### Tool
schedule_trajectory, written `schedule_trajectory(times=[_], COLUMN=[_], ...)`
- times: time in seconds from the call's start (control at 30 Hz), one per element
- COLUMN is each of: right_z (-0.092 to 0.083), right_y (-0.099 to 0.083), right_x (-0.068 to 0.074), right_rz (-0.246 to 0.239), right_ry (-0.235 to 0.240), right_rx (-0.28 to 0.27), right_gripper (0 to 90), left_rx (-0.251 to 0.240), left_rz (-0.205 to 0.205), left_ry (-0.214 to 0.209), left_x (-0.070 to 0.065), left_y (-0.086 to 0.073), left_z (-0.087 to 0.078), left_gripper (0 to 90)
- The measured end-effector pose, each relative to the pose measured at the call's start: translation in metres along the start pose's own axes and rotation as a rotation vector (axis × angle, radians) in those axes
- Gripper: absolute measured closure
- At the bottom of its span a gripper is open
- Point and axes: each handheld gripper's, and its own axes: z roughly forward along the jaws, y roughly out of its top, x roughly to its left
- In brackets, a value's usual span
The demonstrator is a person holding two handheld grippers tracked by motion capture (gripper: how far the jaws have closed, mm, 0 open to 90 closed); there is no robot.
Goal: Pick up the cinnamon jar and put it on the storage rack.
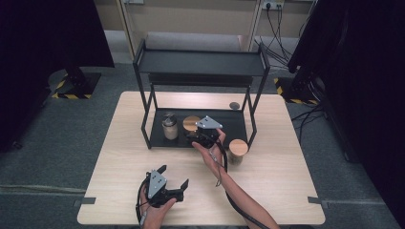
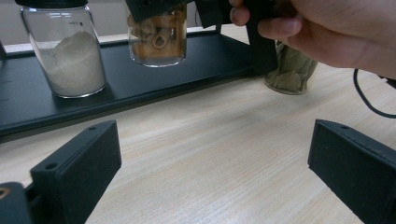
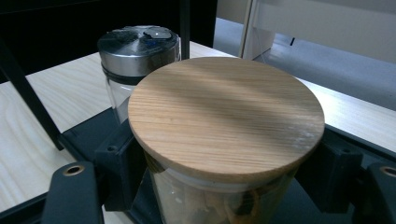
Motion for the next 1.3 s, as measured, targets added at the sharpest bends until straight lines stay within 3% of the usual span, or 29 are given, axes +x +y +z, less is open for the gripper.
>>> schedule_trajectory(times=[0.53,1.3], right_z=[0.022,0.038], right_y=[0.0,-0.008], right_x=[0.004,-0.002], right_rz=[0.019,0.043], right_ry=[-0.035,-0.049], right_rx=[0.011,0.022], right_gripper=[25.9,25.9], left_rx=[-0.002,-0.003], left_rz=[0.003,0.001], left_ry=[-0.002,-0.003], left_x=[0.0,0.0], left_y=[0.0,0.0], left_z=[0.0,0.0], left_gripper=[2.2,2.2])
